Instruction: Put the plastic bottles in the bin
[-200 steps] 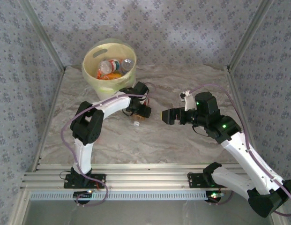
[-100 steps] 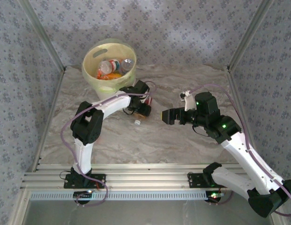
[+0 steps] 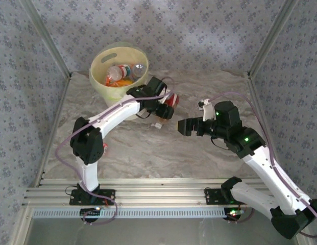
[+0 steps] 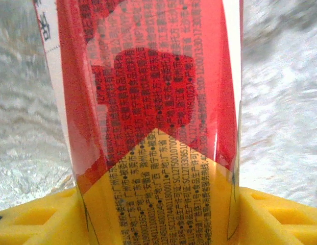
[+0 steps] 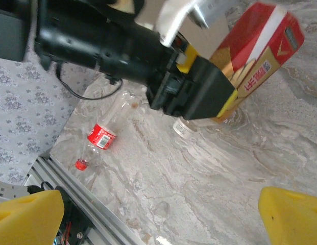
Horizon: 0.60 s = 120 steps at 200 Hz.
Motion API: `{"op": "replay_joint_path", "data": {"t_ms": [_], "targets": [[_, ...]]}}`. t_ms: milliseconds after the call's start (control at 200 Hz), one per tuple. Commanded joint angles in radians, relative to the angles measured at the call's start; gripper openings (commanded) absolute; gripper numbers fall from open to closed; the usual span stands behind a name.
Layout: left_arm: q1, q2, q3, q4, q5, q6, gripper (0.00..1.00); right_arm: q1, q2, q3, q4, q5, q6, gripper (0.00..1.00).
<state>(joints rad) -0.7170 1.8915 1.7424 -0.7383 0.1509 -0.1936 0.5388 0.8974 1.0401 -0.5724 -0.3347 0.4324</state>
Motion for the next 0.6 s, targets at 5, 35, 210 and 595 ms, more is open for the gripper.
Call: {"op": "replay_joint_path", "data": {"t_ms": [5, 35, 210, 595], "targets": [[-0.005, -0.058, 0.091, -0.065, 0.044, 0.017, 0.66, -0.005, -0.046, 0.037, 0.025, 0.002, 0.003, 1.00], [-0.005, -0.060, 0.111, -0.078, 0.045, 0.017, 0.66, -0.007, -0.054, 0.043, 0.030, -0.007, 0.009, 1.00], [-0.005, -0.071, 0.251, -0.138, 0.065, 0.020, 0.66, -0.011, -0.084, 0.083, 0.065, -0.037, 0.012, 1.00], [0.073, -0.020, 0.660, -0.363, 0.050, 0.041, 0.67, -0.019, -0.187, 0.111, 0.162, 0.030, -0.002, 1.00]]}}
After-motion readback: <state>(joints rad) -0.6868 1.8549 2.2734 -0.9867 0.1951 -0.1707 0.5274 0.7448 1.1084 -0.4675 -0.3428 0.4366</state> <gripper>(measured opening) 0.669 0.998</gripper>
